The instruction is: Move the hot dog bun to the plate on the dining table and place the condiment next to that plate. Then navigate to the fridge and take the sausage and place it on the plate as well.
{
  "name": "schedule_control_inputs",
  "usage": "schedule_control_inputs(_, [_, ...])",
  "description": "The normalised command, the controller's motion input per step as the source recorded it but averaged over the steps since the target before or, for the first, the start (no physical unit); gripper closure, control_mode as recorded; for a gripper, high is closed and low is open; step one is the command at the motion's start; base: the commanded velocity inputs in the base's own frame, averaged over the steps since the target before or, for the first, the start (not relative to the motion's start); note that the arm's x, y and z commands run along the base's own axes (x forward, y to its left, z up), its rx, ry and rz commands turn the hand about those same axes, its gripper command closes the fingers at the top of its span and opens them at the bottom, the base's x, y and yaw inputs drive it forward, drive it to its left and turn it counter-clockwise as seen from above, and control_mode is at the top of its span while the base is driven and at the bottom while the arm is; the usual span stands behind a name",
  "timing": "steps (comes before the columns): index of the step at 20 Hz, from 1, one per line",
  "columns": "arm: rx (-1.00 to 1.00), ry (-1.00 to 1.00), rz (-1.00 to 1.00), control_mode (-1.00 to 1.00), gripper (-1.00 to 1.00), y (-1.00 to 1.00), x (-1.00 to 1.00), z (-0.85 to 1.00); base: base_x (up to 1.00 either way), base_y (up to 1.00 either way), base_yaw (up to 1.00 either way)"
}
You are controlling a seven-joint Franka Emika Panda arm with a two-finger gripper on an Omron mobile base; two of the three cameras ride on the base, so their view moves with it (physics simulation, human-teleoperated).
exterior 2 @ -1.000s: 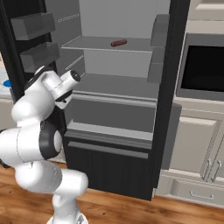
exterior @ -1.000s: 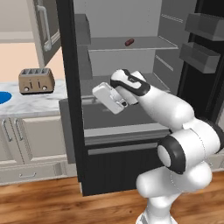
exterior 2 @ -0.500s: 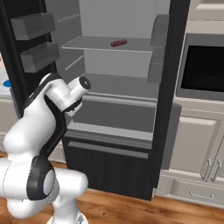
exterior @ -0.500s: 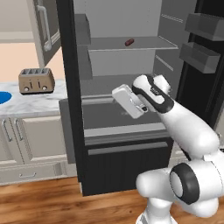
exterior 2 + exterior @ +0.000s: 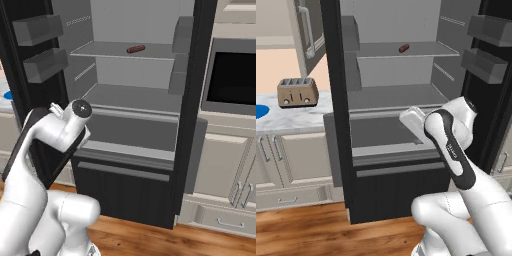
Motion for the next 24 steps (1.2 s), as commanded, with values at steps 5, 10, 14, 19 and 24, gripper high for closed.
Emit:
schedule_control_inputs(5, [-0.27, -0.01, -0.10, -1.00, -1.00, -0.27, -0.82, 0.55, 0.00, 0.00, 0.00])
schedule_control_inputs(10, [-0.30, -0.02, -0.03, -1.00, -1.00, -0.32, -0.78, 0.55, 0.00, 0.00, 0.00])
schedule_control_inputs(14, [-0.31, -0.03, 0.00, -1.00, -1.00, -0.36, -0.67, 0.55, 0.00, 0.00, 0.00])
schedule_control_inputs(19, [-0.23, -0.01, 0.00, -1.00, -1.00, -0.35, -0.67, 0.38, 0.00, 0.00, 0.00])
schedule_control_inputs(24, [-0.03, -0.05, 0.00, -1.00, -1.00, -0.35, -0.40, 0.01, 0.00, 0.00, 0.00])
